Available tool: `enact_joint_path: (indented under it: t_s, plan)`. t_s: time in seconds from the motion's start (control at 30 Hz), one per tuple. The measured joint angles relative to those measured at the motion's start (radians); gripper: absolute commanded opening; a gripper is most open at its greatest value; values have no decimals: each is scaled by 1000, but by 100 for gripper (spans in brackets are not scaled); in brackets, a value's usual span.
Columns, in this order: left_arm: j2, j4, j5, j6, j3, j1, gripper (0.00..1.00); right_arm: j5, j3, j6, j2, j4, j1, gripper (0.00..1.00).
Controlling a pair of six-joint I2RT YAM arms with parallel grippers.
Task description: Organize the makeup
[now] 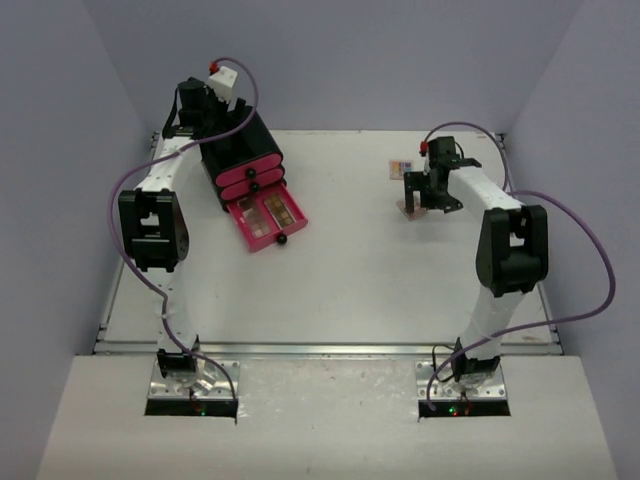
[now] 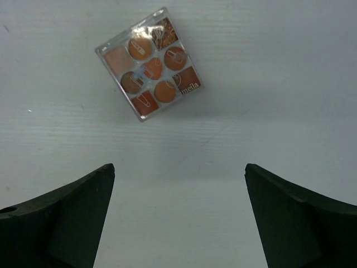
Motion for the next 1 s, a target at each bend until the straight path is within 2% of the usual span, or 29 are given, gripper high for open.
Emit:
enact_joint_path:
  t_s: [0.33, 0.73, 0.77, 0.87, 0.93, 1.0]
  plan:
    - [0, -1, -1, 0, 0, 0, 96, -67, 76, -283, 148, 63, -19, 99]
    - [-2, -6, -8, 4, 0, 0, 96, -237, 123, -373, 258, 119, -59, 98]
    - [-3, -6, -8, 4, 0, 0, 96, -245, 128, -375, 263, 124, -59, 95]
    - [-4, -10, -10, 5, 0, 0, 96, -257, 135, -380, 269, 134, -59, 78]
    - [-5, -12, -12, 5, 0, 0, 96, -262, 135, -382, 269, 139, -59, 57]
    - [-5, -14, -14, 7, 0, 0, 96, -267, 134, -382, 269, 141, -59, 42]
